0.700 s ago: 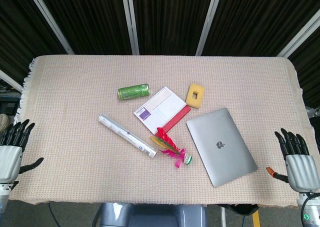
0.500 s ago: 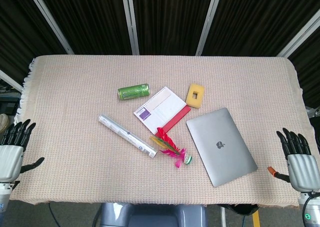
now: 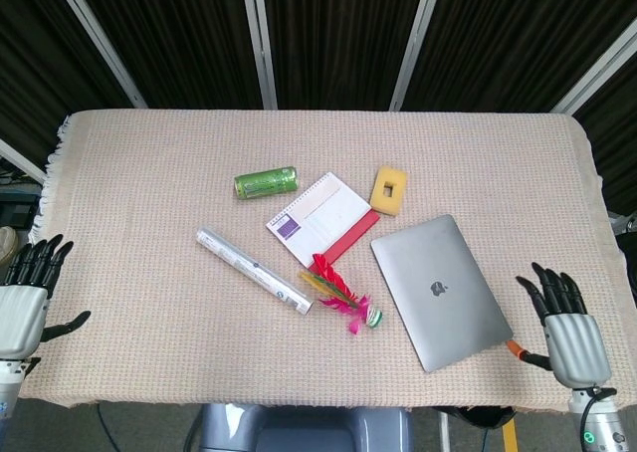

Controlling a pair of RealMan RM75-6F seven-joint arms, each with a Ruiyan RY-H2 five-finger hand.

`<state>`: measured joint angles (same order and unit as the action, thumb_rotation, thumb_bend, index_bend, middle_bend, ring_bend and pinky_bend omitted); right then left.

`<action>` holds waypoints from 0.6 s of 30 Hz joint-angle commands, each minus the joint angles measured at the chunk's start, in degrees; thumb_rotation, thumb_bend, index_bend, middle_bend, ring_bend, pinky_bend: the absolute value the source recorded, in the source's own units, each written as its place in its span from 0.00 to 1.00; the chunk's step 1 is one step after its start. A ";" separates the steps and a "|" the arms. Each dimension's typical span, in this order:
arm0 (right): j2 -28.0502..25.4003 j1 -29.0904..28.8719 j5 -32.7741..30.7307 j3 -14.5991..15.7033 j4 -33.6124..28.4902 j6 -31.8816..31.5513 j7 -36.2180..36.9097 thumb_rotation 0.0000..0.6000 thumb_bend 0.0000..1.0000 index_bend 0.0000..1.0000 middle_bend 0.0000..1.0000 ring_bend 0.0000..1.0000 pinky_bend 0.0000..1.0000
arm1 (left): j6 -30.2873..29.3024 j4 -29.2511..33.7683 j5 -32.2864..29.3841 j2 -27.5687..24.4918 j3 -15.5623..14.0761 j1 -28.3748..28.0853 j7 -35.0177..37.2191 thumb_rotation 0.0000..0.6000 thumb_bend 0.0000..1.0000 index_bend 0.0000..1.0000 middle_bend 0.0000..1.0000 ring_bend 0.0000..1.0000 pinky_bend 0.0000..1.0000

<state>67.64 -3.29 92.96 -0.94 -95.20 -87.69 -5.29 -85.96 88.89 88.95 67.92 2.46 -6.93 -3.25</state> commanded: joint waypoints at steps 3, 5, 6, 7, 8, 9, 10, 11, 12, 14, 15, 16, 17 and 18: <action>4.71 -0.88 6.54 2.75 -3.41 0.71 -4.84 1.00 0.12 0.31 0.00 0.00 0.00 | 2.15 -0.39 -0.15 -0.40 -0.45 -1.03 1.67 1.00 0.03 0.00 0.00 0.00 0.00; 6.87 -2.50 7.15 2.88 -4.37 3.53 -5.30 1.00 0.13 0.35 0.00 0.00 0.00 | 2.75 -0.58 -0.24 -0.53 -0.52 -1.31 2.45 1.00 0.03 0.00 0.00 0.00 0.00; 7.82 -3.42 6.73 2.52 -4.43 5.10 -5.47 1.00 0.14 0.37 0.00 0.00 0.00 | 3.05 -0.80 -0.34 -0.50 -0.49 -1.48 2.67 1.00 0.03 0.00 0.00 0.00 0.00; 8.64 -4.24 6.26 2.19 -4.41 6.51 -5.60 1.00 0.14 0.38 0.00 0.00 0.00 | 3.31 -1.00 -0.40 -0.46 -0.48 -1.63 2.78 1.00 0.03 0.00 0.00 0.00 0.00; 9.16 -4.79 5.95 1.98 -4.36 7.45 -5.70 1.00 0.14 0.39 0.00 0.00 0.00 | 3.51 -1.14 -0.43 -0.43 -0.50 -1.73 2.82 1.00 0.03 0.00 0.00 0.00 0.00; 9.68 -5.36 5.67 1.75 -4.26 8.37 -5.77 1.00 0.14 0.40 0.00 0.00 0.00 | 3.68 -1.23 -0.46 -0.42 -0.53 -1.81 2.86 1.00 0.03 0.00 0.00 0.00 0.00; 9.94 -5.66 5.56 1.65 -4.19 8.83 -5.77 1.00 0.14 0.40 0.00 0.00 0.00 | 3.76 -1.26 -0.47 -0.41 -0.53 -1.85 2.89 1.00 0.03 0.00 0.00 0.00 0.00; 10.47 -6.25 5.33 1.43 -4.03 9.73 -5.74 1.00 0.14 0.40 0.00 0.00 0.00 | 3.87 -1.33 -0.53 -0.38 -0.52 -1.92 2.93 1.00 0.03 0.00 0.00 0.00 0.00; 11.03 -6.80 5.01 1.18 -3.83 10.57 -5.71 1.00 0.14 0.40 0.00 0.00 0.00 | 3.96 -1.40 -0.59 -0.34 -0.51 -1.97 2.95 1.00 0.03 0.00 0.00 0.00 0.00; 12.20 -8.06 4.24 0.62 -3.43 12.56 -5.91 1.00 0.14 0.40 0.00 0.00 0.00 | 4.11 -1.51 -0.76 -0.30 -0.47 -2.04 2.91 1.00 0.03 0.00 0.00 0.00 0.00; 13.07 -9.09 3.55 0.17 -3.11 14.22 -6.13 1.00 0.14 0.40 0.00 0.00 0.00 | 4.20 -1.51 -0.95 -0.28 -0.44 -2.06 2.90 1.00 0.03 0.00 0.00 0.00 0.00; 13.69 -9.71 3.04 -0.18 -2.92 15.19 -6.36 1.00 0.14 0.40 0.00 0.00 0.00 | 4.26 -1.48 -1.11 -0.29 -0.41 -2.06 2.89 1.00 0.03 0.00 0.00 0.00 0.00; 14.26 -10.31 2.57 -0.51 -2.72 16.10 -6.72 1.00 0.14 0.39 0.00 0.00 0.00 | 4.32 -1.46 -1.35 -0.29 -0.36 -2.03 2.86 1.00 0.03 0.00 0.00 0.00 0.00; 15.06 -11.14 1.94 -0.95 -2.55 17.31 -7.24 1.00 0.14 0.39 0.00 0.00 0.00 | 4.40 -1.44 -1.61 -0.26 -0.30 -2.02 2.78 1.00 0.03 0.00 0.00 0.00 0.00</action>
<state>81.16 -12.85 96.20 -0.92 -98.29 -72.33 -11.67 -81.64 87.43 87.51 67.64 2.10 -8.96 -0.40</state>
